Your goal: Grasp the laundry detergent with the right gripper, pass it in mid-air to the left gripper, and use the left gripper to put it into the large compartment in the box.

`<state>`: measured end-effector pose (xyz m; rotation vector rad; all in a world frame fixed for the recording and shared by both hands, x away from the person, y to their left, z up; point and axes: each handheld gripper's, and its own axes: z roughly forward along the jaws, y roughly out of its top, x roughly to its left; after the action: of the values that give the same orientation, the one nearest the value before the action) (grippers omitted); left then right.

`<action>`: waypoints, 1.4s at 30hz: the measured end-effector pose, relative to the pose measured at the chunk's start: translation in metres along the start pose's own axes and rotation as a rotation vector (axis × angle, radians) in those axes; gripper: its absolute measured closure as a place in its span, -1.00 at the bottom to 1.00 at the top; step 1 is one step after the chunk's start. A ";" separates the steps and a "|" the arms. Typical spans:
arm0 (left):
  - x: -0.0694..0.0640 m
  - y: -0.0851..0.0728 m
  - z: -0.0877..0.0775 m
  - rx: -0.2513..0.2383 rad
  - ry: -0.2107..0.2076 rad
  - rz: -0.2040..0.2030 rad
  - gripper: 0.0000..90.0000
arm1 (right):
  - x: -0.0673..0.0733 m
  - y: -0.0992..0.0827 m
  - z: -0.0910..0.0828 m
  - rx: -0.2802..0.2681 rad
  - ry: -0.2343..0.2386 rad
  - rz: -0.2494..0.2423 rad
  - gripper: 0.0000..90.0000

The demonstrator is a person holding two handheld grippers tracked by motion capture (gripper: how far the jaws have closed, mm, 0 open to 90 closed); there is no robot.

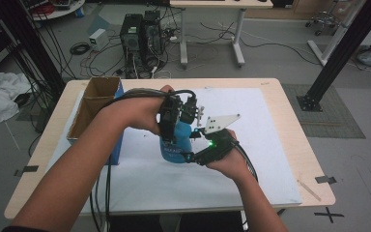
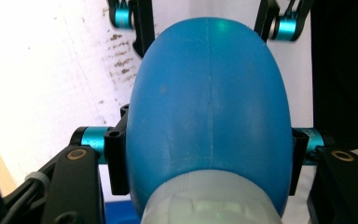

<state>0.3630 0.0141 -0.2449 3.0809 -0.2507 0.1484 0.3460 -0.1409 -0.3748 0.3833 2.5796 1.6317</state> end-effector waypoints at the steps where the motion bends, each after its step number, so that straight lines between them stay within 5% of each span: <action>1: 0.000 0.000 0.000 0.000 0.000 0.000 -0.14 | 0.000 0.000 0.000 0.000 0.000 0.000 -0.50; 15: 0.005 -0.020 -0.018 -0.002 0.003 -0.057 -0.14 | -0.003 0.009 -0.008 0.172 0.000 -0.006 -0.57; 31: 0.006 -0.042 -0.051 0.013 -0.011 -0.176 -0.14 | -0.005 0.027 -0.017 0.365 -0.009 -0.041 -0.66; 38: 0.007 -0.055 -0.071 0.023 -0.026 -0.253 -0.14 | -0.007 0.031 -0.022 0.457 -0.012 -0.034 -0.69; 39: 0.008 -0.062 -0.079 0.020 -0.034 -0.294 -0.14 | -0.007 0.031 -0.023 0.496 -0.008 -0.031 -0.70; 42: 0.009 -0.068 -0.085 0.012 -0.046 -0.330 -0.14 | -0.008 0.031 -0.023 0.521 -0.004 -0.036 -0.70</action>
<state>0.3751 0.0841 -0.1617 3.0841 0.2581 0.0662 0.3543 -0.1505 -0.3375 0.3578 2.9594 0.9226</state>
